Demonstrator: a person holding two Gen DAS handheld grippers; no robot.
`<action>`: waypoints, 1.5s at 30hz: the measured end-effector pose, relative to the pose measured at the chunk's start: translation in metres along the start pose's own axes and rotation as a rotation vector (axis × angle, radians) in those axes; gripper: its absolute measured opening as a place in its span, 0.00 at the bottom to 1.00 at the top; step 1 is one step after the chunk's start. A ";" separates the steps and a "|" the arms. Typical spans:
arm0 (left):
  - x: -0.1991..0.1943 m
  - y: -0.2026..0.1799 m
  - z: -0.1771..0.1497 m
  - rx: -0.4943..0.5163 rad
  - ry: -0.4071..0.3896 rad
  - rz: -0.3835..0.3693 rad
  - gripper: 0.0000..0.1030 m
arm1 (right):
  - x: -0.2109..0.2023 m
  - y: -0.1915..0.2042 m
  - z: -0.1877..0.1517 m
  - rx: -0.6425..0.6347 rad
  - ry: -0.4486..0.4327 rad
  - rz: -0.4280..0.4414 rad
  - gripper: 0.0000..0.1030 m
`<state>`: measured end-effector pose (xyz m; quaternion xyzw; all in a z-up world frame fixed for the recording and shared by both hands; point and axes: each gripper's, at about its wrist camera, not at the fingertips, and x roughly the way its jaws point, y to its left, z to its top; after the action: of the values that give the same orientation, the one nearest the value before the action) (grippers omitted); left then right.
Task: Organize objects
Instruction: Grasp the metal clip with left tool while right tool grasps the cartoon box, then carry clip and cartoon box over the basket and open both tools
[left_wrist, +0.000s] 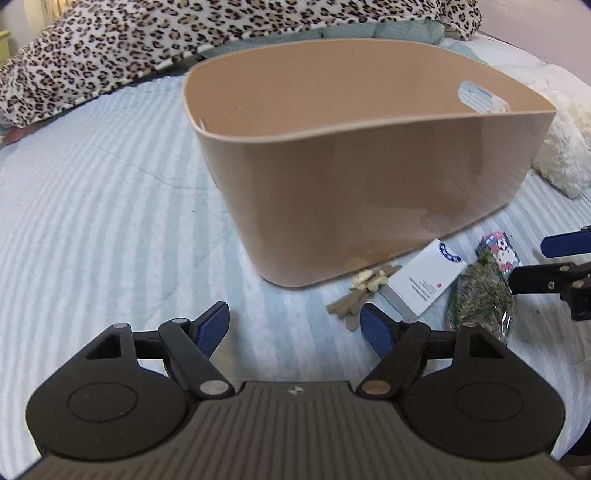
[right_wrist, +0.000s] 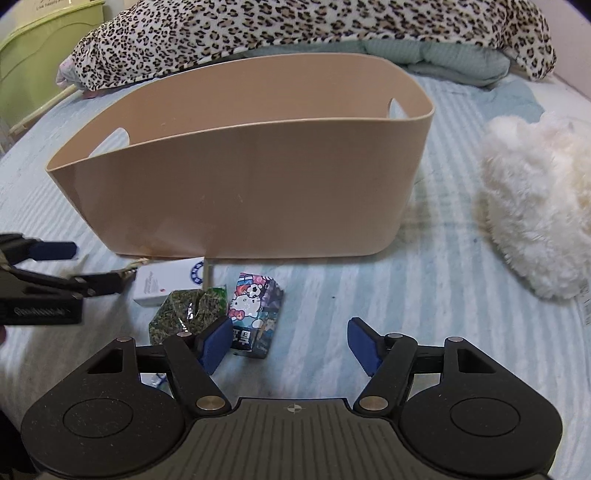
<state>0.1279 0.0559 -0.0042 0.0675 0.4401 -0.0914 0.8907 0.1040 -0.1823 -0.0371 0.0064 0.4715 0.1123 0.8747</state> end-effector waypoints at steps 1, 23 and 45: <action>0.002 -0.001 0.000 0.002 0.006 -0.004 0.76 | 0.000 0.000 0.000 0.006 0.001 0.009 0.69; 0.015 -0.018 0.010 0.033 -0.013 -0.092 0.24 | 0.016 0.008 0.000 -0.047 0.039 0.001 0.20; -0.037 -0.018 -0.004 0.013 -0.059 -0.067 0.19 | -0.041 0.012 -0.006 -0.041 -0.068 0.020 0.20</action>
<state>0.0985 0.0435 0.0224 0.0558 0.4152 -0.1261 0.8992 0.0753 -0.1793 -0.0049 -0.0031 0.4392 0.1305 0.8889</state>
